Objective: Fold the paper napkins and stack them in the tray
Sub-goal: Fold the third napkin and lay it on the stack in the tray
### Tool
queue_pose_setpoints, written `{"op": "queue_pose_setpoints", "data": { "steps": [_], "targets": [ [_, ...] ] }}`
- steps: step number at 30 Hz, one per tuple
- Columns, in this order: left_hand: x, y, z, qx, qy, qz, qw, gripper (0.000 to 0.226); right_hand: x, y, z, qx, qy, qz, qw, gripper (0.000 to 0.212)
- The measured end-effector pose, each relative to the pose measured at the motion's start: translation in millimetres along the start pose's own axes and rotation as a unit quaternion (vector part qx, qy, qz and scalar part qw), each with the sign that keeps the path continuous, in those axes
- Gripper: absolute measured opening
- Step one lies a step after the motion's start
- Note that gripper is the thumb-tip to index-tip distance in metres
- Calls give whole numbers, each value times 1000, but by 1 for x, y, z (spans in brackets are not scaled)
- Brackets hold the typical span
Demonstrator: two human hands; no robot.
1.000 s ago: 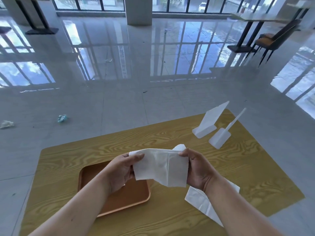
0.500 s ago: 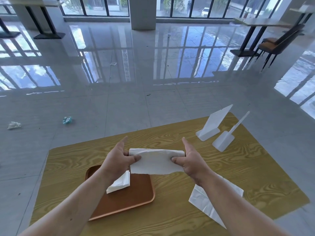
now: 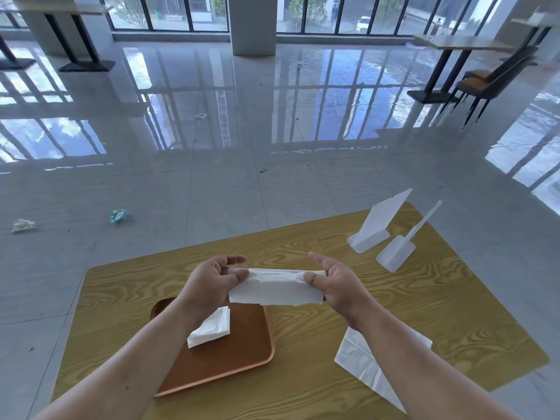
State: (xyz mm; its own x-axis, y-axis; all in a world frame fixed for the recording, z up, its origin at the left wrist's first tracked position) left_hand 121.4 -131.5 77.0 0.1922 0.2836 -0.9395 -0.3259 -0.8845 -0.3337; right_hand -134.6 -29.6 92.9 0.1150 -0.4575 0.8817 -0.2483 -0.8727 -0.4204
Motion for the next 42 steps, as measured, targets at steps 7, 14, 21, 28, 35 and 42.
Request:
{"op": "queue_pose_setpoints", "data": {
  "steps": [7,14,21,28,35,42],
  "targets": [
    [-5,3,-4,-20,168,46,985,20,3,2,-12,-27,-91,-29,995,20],
    [-21,1,-2,-66,328,121,935,11,11,-1,-14,-71,-215,-68,972,11],
    [-49,-8,16,-53,405,228,884,17,6,-3,-6,-37,-346,-51,936,7],
    [-77,-18,42,-22,430,287,856,8,4,-4,25,20,-311,-67,948,34],
    [-50,-14,15,-94,388,89,913,72,1,-5,37,99,74,44,991,63],
    [-3,-34,29,111,147,-169,968,101,5,-8,44,124,165,50,977,86]
  ]
}}
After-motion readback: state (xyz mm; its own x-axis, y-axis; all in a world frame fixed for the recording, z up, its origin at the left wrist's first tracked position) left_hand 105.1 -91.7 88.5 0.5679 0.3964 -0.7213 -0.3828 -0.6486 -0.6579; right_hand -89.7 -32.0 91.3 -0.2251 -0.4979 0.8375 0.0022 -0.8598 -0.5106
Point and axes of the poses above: each hand's wrist, its own y-axis towards the middle knuckle, its own z-axis out of the palm, x = y × z, the point moved 5 cm from there along y, towards the middle knuckle, and after that the axes turned 2 degrees about z, right-handed, at the moved point
